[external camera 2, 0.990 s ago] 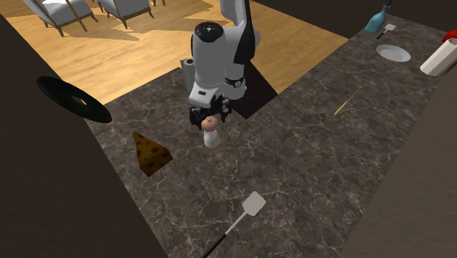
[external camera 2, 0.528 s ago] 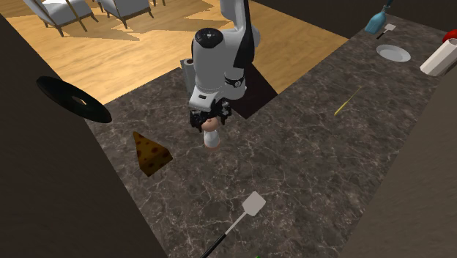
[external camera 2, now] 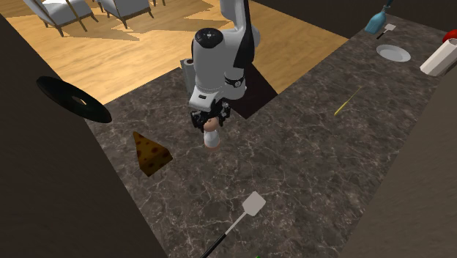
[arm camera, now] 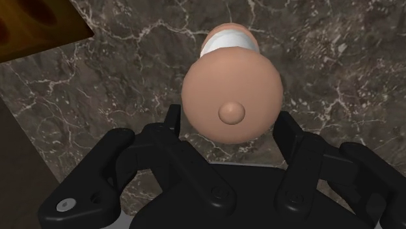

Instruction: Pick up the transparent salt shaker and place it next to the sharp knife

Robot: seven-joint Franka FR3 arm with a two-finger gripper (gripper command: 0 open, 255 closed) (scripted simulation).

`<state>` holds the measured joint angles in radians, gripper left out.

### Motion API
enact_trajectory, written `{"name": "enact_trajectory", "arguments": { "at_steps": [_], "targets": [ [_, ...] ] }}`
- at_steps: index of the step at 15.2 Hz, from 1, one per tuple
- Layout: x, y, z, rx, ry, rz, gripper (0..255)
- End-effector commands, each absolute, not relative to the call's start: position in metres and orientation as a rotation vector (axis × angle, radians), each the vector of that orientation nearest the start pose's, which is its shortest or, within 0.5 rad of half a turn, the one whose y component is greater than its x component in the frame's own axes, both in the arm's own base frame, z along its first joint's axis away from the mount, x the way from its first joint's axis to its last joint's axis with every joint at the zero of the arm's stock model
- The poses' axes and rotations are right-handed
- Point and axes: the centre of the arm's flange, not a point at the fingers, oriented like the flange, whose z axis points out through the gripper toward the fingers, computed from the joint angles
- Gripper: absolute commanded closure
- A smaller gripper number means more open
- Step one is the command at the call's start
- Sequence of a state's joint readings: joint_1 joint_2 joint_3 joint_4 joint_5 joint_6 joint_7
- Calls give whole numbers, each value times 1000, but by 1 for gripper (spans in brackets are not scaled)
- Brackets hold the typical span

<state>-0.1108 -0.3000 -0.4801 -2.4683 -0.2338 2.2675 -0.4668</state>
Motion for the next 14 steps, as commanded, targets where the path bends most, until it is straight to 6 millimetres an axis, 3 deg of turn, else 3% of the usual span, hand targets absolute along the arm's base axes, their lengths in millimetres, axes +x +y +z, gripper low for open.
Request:
{"name": "enact_trajectory", "arguments": {
  "at_steps": [1, 4, 14],
  "targets": [
    [370, -256, 398, -3219, -54, -68, 255],
    [370, -257, 398, -3219, -54, -68, 255],
    [370, -257, 451, -3219, -54, -68, 255]
  ]
}}
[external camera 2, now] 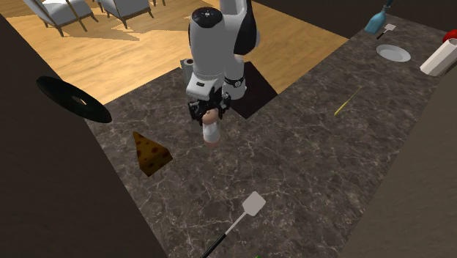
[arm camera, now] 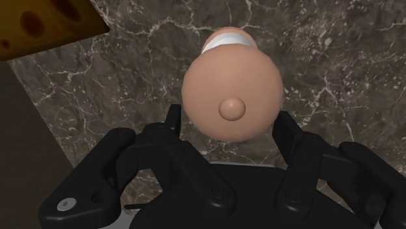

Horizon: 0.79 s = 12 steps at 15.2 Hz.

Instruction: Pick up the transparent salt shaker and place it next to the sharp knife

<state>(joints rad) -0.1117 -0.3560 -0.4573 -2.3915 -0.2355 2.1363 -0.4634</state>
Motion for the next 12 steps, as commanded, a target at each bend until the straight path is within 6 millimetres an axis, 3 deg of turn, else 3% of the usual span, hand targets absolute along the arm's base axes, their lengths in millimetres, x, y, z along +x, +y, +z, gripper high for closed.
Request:
{"name": "enact_trajectory", "arguments": {
  "at_steps": [1, 12],
  "targets": [
    [370, -257, 456, -3219, -54, -68, 255],
    [370, -257, 514, -3219, -54, -68, 255]
  ]
}}
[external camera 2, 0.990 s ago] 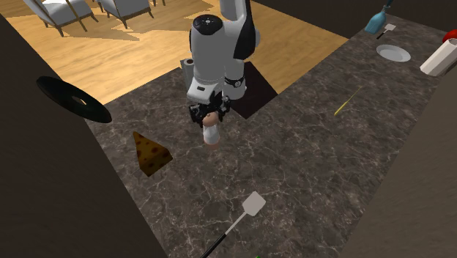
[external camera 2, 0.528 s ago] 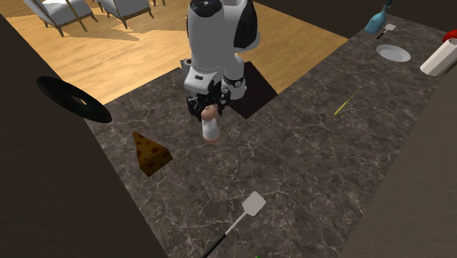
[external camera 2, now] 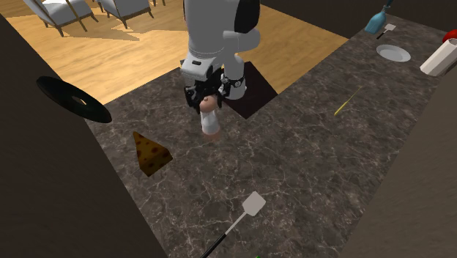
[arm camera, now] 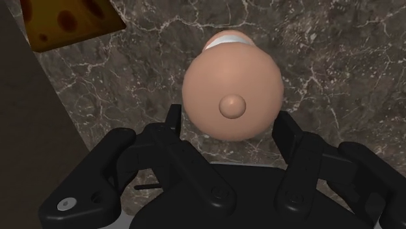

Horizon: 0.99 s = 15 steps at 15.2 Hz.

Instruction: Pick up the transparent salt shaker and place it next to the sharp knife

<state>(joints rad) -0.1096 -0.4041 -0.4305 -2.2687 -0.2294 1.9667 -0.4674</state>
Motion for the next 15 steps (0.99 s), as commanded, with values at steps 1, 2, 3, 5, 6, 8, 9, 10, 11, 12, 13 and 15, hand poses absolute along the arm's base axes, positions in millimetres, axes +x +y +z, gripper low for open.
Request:
{"name": "enact_trajectory", "arguments": {
  "at_steps": [1, 2, 3, 5, 6, 8, 9, 10, 11, 12, 13, 15],
  "targets": [
    [370, -257, 520, -3219, -54, -68, 255],
    [370, -257, 525, -3219, -54, -68, 255],
    [370, -257, 530, -3219, -54, -68, 255],
    [370, -257, 541, -3219, -54, -68, 255],
    [370, -257, 546, -3219, -54, -68, 255],
    [370, -257, 557, -3219, -54, -68, 255],
    [370, -257, 562, -3219, -54, -68, 255],
    [370, -257, 567, -3219, -54, -68, 255],
    [370, -257, 572, -3219, -54, -68, 255],
    [370, -257, 578, -3219, -54, -68, 255],
    [370, -257, 583, -3219, -54, -68, 255],
    [370, -257, 594, -3219, -54, -68, 255]
  ]
}}
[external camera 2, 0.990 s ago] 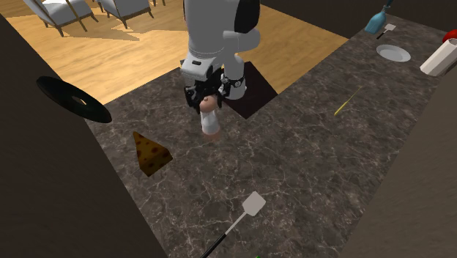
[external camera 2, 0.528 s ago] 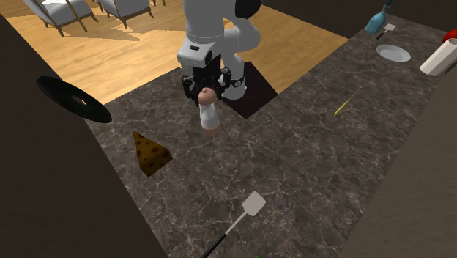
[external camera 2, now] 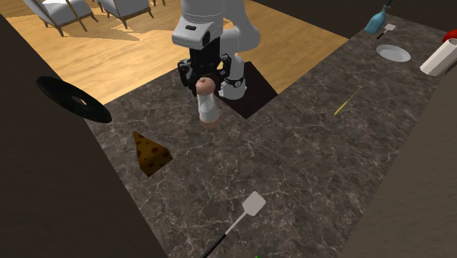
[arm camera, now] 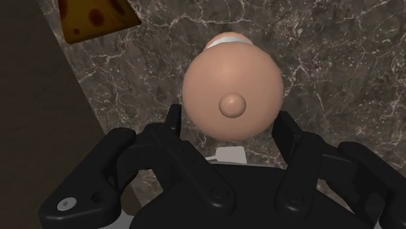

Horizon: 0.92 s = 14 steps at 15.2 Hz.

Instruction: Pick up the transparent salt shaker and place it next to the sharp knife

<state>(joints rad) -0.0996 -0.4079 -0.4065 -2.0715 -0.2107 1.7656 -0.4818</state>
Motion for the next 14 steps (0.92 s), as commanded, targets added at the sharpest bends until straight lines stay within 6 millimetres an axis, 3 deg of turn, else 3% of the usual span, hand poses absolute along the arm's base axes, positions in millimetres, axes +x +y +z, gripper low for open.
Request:
{"name": "enact_trajectory", "arguments": {
  "at_steps": [1, 13, 14],
  "targets": [
    [370, -257, 599, -3219, -54, -68, 255],
    [370, -257, 660, -3219, -54, -68, 255],
    [373, -244, 660, -3219, -54, -68, 255]
  ]
}}
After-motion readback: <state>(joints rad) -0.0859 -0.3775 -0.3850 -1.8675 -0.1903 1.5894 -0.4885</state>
